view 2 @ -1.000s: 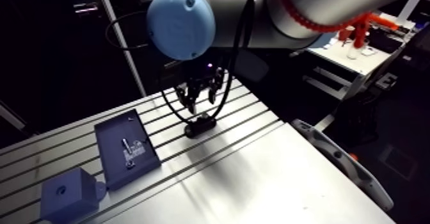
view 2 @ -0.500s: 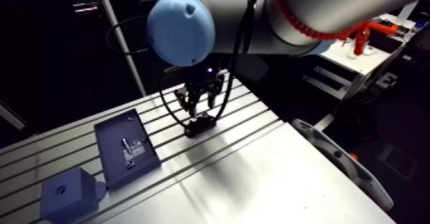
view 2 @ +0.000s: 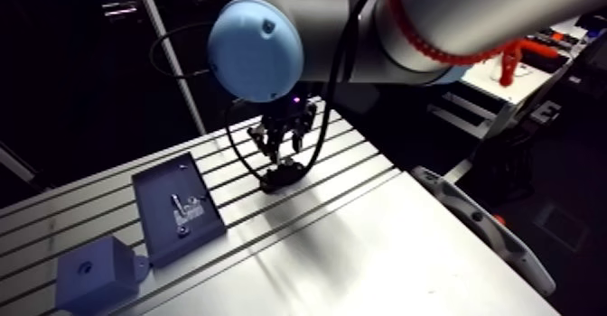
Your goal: Pick up the M10 bolt and insert it into the hex recess until seated.
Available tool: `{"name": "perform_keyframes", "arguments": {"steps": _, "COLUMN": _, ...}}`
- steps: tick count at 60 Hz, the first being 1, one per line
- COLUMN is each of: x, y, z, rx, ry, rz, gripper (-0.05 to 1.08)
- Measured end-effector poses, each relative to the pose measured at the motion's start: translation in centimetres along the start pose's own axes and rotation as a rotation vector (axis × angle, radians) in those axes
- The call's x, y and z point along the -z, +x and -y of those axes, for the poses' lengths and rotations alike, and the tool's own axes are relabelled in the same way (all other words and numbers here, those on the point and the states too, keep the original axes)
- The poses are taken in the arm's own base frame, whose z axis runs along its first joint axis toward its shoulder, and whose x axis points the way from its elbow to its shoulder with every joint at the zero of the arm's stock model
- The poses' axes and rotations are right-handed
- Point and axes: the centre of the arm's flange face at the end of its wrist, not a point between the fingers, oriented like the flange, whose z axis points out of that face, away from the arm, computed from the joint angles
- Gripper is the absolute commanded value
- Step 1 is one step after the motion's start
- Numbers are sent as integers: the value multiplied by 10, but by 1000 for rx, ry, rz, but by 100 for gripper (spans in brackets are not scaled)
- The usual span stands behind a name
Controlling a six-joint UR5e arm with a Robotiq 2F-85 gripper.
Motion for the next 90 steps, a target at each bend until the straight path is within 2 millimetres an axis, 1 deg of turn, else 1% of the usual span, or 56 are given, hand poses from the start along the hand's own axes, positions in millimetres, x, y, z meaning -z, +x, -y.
{"name": "perform_keyframes", "arguments": {"steps": 15, "x": -4, "y": -2, "z": 1, "rx": 0, "ry": 5, "rz": 7, "gripper": 44}}
{"name": "perform_keyframes", "arguments": {"steps": 23, "x": -6, "y": -2, "z": 2, "rx": 0, "ry": 6, "rz": 10, "gripper": 48}}
{"name": "perform_keyframes", "arguments": {"steps": 63, "x": -9, "y": -3, "z": 2, "rx": -2, "ry": 9, "rz": 16, "gripper": 51}}
{"name": "perform_keyframes", "arguments": {"steps": 70, "x": -10, "y": -3, "z": 2, "rx": -2, "ry": 9, "rz": 16, "gripper": 54}}
{"name": "perform_keyframes", "arguments": {"steps": 90, "x": -10, "y": -3, "z": 1, "rx": -1, "ry": 8, "rz": 15, "gripper": 54}}
